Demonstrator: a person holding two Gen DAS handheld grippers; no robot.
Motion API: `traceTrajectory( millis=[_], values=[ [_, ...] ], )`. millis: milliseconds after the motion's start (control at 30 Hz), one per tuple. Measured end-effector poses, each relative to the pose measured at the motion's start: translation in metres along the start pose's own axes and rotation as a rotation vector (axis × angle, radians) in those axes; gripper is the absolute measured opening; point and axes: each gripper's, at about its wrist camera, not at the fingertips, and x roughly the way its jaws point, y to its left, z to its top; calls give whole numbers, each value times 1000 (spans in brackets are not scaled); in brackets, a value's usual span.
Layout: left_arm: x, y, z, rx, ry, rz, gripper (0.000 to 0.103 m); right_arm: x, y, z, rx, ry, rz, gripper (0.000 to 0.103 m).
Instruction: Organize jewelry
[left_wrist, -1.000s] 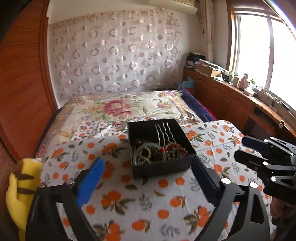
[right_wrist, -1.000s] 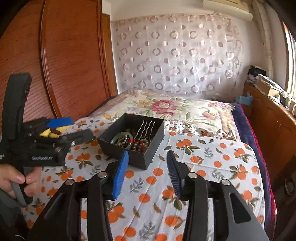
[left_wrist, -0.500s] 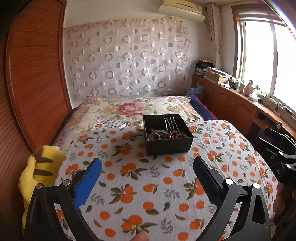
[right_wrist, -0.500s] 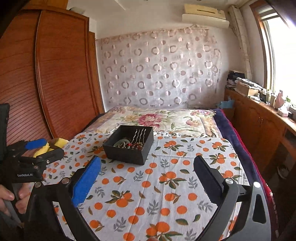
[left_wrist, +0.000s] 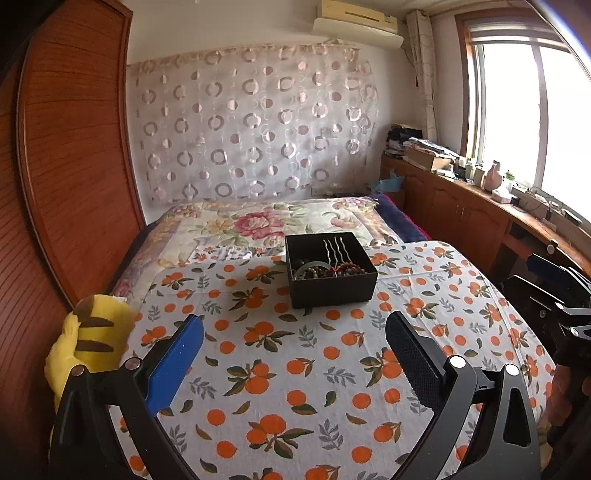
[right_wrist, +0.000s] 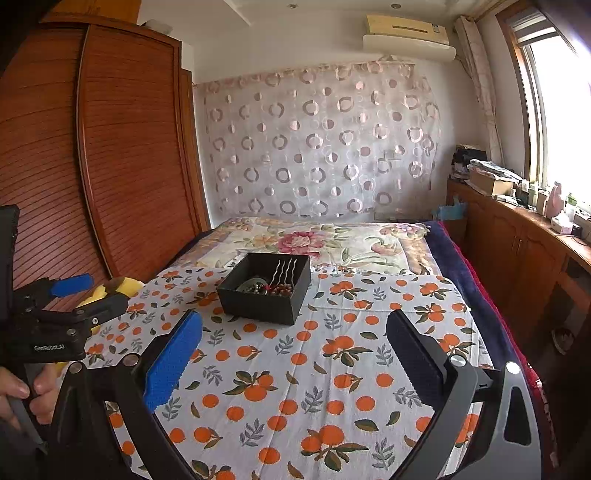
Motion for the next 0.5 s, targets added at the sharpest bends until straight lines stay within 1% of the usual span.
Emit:
traceTrajectory(
  millis=[233, 500],
  values=[
    [-5, -3, -1, -2, -8, 0, 95, -7, 1, 1, 0, -16, -19, 101],
    [-17, -12, -1, -1, -32, -16, 95, -10, -2, 2, 3, -20, -17, 101]
  ],
)
